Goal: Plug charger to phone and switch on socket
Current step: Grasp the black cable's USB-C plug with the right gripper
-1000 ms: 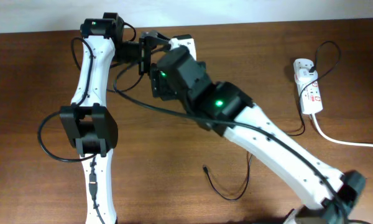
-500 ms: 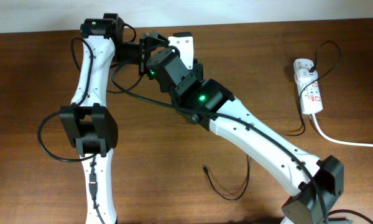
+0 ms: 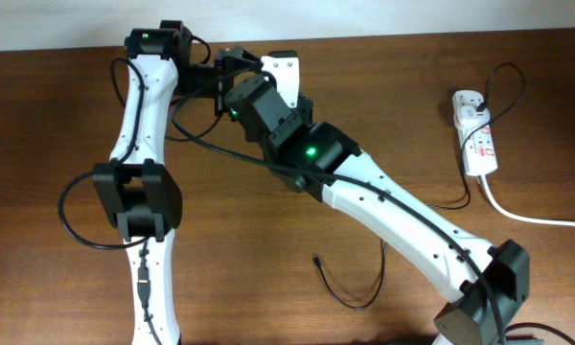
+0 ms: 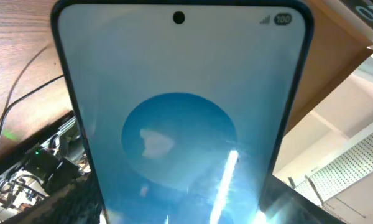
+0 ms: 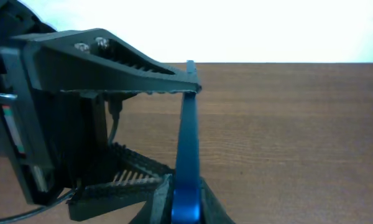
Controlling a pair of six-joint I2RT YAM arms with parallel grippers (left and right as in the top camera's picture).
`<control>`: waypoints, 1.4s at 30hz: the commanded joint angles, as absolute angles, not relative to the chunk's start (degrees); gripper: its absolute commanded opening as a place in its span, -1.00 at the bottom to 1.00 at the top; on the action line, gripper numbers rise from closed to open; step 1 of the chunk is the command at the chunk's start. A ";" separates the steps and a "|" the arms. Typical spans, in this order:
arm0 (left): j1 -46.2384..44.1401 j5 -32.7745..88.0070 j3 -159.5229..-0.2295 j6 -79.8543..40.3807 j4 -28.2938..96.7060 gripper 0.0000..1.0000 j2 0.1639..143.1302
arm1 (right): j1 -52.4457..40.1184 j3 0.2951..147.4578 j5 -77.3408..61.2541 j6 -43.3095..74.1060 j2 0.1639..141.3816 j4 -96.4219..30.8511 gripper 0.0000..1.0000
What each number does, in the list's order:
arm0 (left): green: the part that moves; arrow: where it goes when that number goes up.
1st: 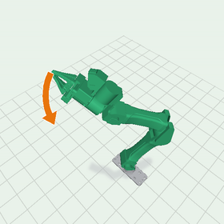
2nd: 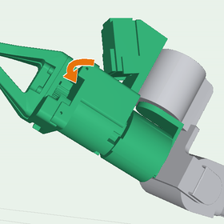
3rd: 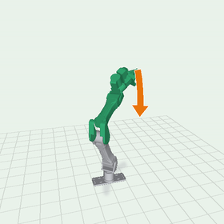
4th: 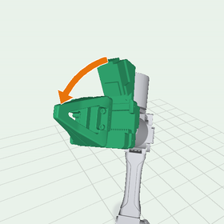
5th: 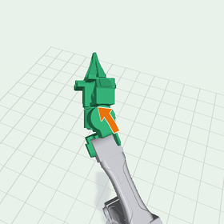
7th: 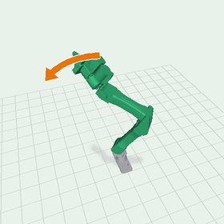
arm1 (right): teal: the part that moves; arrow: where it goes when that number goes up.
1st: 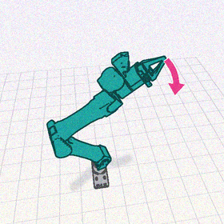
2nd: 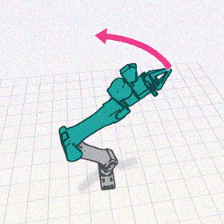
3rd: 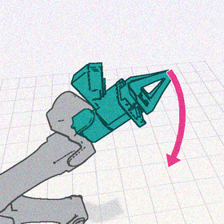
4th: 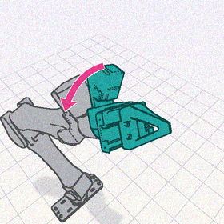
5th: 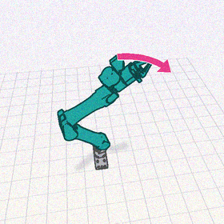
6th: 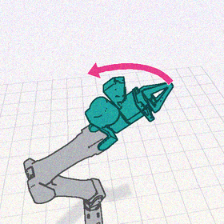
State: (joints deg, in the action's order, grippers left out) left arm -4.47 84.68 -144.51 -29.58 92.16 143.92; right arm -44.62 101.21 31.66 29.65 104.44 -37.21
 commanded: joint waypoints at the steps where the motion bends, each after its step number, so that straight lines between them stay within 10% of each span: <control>1: -4.34 88.12 -145.88 -28.38 92.27 0.37 143.35 | -44.53 102.21 31.94 29.52 105.27 -36.34 -0.90; 5: -4.34 88.09 -145.88 -28.38 92.23 0.61 143.35 | -44.60 102.24 32.34 36.88 105.27 -34.00 -0.92; 6: -4.34 88.12 -145.88 -28.40 92.23 0.93 143.35 | -44.56 102.24 34.06 42.50 105.25 -33.39 -0.91; 9: -4.34 83.96 -145.88 -28.42 92.23 1.00 143.35 | -44.56 102.24 38.20 68.16 104.73 -32.95 -0.92; 18: -4.34 90.19 -145.88 -36.38 92.31 0.36 143.35 | -44.51 102.24 41.21 108.42 102.56 -38.61 -0.91; 22: -4.34 90.19 -145.88 -36.71 92.31 0.03 143.35 | -44.53 102.24 39.79 110.50 102.56 -38.50 -0.91; 42: -2.94 90.02 -145.88 -36.71 92.25 -0.15 143.35 | -44.62 102.24 33.26 114.52 101.49 -37.28 -0.92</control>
State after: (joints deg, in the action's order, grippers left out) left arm -3.40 89.19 -144.70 -36.51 92.18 143.92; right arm -44.62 101.21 33.58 114.24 104.77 -37.54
